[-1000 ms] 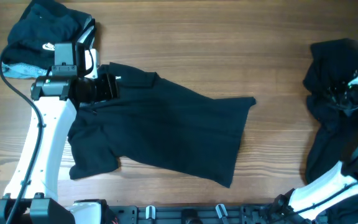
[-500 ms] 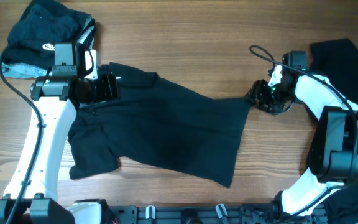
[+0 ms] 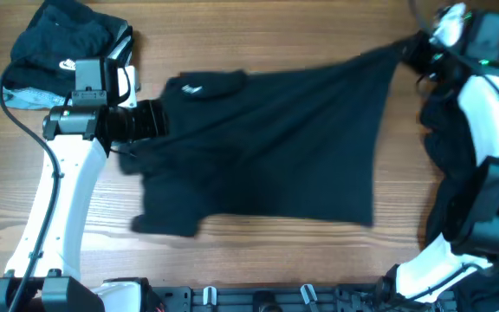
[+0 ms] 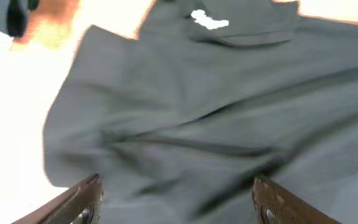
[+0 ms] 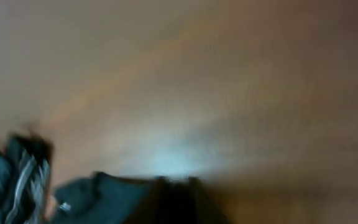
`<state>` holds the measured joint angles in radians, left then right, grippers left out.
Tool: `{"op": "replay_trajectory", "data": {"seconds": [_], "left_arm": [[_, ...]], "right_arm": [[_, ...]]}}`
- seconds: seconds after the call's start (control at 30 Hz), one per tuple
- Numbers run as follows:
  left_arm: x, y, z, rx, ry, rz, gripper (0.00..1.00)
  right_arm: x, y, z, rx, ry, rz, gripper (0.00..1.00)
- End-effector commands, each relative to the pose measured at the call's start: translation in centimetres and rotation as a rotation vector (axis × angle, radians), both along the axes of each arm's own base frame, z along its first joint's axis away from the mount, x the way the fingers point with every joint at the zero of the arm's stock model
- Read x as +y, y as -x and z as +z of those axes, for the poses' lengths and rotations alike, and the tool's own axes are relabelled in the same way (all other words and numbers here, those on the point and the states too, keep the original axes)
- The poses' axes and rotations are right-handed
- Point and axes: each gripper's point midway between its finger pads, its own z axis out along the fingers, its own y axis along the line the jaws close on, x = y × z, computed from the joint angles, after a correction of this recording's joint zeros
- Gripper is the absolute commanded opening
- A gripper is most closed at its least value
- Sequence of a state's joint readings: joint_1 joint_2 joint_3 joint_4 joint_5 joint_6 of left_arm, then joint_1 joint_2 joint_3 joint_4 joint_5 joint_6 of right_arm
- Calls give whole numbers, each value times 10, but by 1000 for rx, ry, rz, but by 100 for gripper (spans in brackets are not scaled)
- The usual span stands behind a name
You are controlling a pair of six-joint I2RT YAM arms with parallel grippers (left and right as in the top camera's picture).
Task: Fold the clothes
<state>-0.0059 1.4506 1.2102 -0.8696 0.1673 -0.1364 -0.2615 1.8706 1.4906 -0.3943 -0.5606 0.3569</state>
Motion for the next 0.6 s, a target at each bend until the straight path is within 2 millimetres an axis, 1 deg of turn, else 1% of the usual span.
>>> {"op": "replay_trajectory", "data": {"seconds": [0.0,0.07,0.1,0.17,0.2,0.27,0.3,0.33,0.37,0.43,0.47,0.5,0.53,0.57], "left_arm": [[-14,-12,17,-81,62,-41,79],[-24,-23,17,-122,64,-100,80],[-32,-29,14,-139,54,-149,80],[-50,-42,6,-171,36,-230,76],[-59,-51,1,-193,22,-276,76],[-77,-76,-20,-236,-1,-342,73],[-83,-86,-32,-242,0,-349,72],[-84,-96,-50,-236,-9,-347,70],[-85,-104,-65,-232,-12,-346,70],[-87,-120,-90,-246,-12,-346,69],[-89,-131,-102,-268,-12,-345,68],[-91,-139,-110,-289,-12,-344,67],[-92,-145,-121,-300,-12,-344,66],[-92,-147,-130,-295,-13,-344,65]], "right_arm": [[-2,8,13,13,-23,-8,88],[1,19,5,68,-26,8,91],[5,24,6,71,-28,36,100],[23,44,16,79,-40,137,99],[31,58,21,100,-36,169,99],[46,85,30,141,-14,229,99],[56,101,34,170,-7,258,97],[65,114,39,192,-5,282,96],[70,122,40,212,-4,290,95],[80,135,42,247,4,306,95],[85,140,39,276,4,310,94],[90,143,35,295,8,322,94],[95,144,32,305,3,329,93],[97,145,29,320,3,323,93]]}}
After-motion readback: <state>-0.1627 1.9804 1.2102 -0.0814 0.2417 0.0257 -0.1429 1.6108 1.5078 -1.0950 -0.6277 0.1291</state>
